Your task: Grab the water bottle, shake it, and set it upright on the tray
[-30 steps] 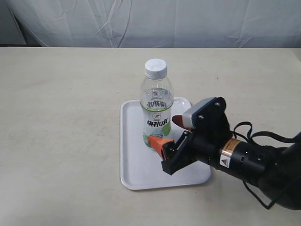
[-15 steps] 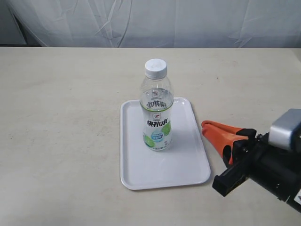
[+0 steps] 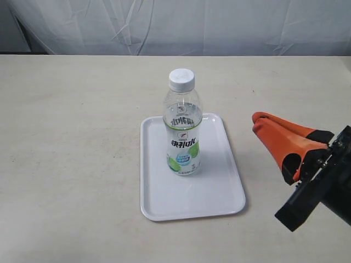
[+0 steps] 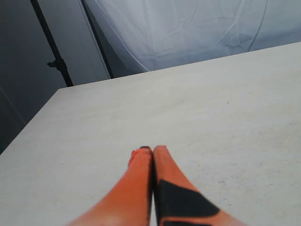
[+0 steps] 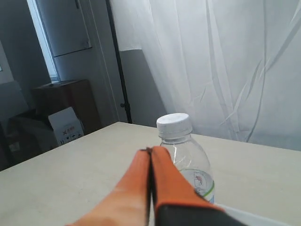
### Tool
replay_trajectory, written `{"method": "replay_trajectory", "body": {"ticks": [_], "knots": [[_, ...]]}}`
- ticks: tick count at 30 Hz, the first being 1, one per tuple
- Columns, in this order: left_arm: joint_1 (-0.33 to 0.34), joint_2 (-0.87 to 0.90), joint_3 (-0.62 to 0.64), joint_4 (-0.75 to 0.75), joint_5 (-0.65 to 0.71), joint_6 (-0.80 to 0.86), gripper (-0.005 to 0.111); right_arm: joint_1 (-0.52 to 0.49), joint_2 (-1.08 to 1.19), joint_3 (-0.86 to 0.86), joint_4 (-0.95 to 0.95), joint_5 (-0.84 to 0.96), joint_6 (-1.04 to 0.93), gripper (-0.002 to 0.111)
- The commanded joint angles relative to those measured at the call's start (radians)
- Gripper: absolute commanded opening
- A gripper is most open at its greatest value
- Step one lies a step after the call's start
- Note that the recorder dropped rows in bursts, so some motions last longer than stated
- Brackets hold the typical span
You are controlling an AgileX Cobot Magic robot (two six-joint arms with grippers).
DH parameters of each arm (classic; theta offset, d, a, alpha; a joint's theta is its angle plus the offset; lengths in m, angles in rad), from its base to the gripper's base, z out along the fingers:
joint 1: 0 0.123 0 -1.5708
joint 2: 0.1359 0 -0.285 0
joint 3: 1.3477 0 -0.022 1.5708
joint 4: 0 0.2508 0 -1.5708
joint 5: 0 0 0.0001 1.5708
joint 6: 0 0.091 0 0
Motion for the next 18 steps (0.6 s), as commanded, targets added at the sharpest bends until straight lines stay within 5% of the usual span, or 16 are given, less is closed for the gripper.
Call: {"method": "replay_trajectory", "body": {"ticks": [1,11,18], "knots": [[0.001,-0.004,0.002,-0.004,-0.013,-0.008,0.0,-0.002,-0.008,0.009,-0.009,0.006,-0.009,0.001],[0.001,-0.004,0.002,-0.004,-0.013,-0.008,0.0,-0.002,-0.24,0.009,0.094,0.07,0.011,0.001],[0.001,-0.004,0.002,-0.004,-0.013,-0.008,0.0,-0.052,-0.693,0.009,0.086,0.597,0.19,0.001]]}}
